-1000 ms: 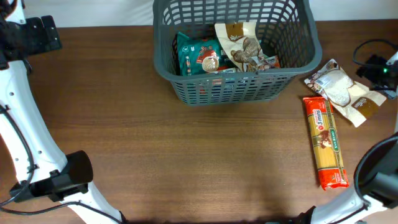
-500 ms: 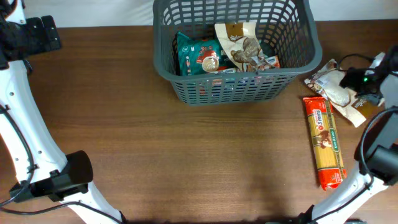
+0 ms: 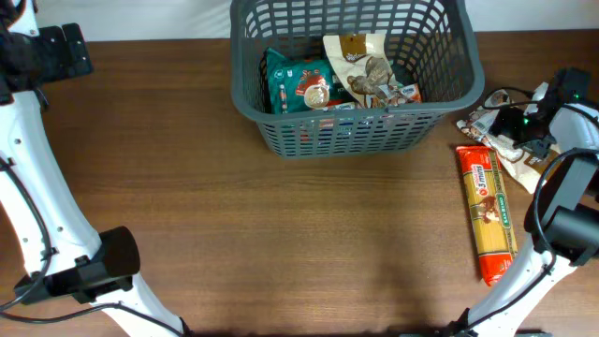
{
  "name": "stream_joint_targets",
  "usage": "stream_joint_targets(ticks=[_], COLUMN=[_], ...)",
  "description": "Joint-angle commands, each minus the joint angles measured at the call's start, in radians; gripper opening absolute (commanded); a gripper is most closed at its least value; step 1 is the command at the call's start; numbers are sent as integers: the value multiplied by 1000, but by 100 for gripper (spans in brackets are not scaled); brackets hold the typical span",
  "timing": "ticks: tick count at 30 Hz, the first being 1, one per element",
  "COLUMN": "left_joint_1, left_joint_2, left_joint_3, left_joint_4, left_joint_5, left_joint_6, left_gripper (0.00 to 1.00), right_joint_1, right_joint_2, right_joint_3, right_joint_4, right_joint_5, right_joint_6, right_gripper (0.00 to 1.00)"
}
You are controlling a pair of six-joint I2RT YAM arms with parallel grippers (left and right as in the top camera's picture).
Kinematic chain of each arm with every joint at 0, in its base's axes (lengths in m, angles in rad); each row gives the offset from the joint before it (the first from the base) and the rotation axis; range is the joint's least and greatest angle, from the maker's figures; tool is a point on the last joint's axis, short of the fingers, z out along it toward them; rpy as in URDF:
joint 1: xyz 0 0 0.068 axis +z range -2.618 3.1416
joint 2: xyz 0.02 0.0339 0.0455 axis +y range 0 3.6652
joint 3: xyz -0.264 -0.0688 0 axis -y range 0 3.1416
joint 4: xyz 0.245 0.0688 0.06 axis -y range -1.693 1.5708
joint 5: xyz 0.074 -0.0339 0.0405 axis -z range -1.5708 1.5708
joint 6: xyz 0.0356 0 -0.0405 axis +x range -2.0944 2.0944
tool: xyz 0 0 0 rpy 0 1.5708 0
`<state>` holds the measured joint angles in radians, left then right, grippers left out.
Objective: Pack container
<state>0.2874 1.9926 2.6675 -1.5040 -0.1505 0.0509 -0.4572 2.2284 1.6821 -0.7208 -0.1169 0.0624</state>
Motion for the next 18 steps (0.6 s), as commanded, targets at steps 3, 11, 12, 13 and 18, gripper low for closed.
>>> stream_joint_targets(ticks=[3,11,12,13,18], left_joint_1=[3,3,4,4,3], left_joint_2=[5,5,5,5,5], left_joint_3=[-4,-4,-4,-4,-4], left_joint_4=[0,0,0,0,0], left_joint_5=[-4,-4,-4,-4,-4], left_joint_6=[-14,-14,-14,-14,-14], left_gripper=[99,99,99,99,99], right_joint_1=[0,-3,-3,-3,-19], right_joint_2=[66,65,65,65,65], right_joint_3=[-8,-8,-8,-8,-7], right_joint_4=[-5,-14,-15,-16,-23], right_joint_5=[22,-32,-34,-33,-30], right_joint_6=[-3,3,5,5,5], right_gripper=[57,30,30,35,57])
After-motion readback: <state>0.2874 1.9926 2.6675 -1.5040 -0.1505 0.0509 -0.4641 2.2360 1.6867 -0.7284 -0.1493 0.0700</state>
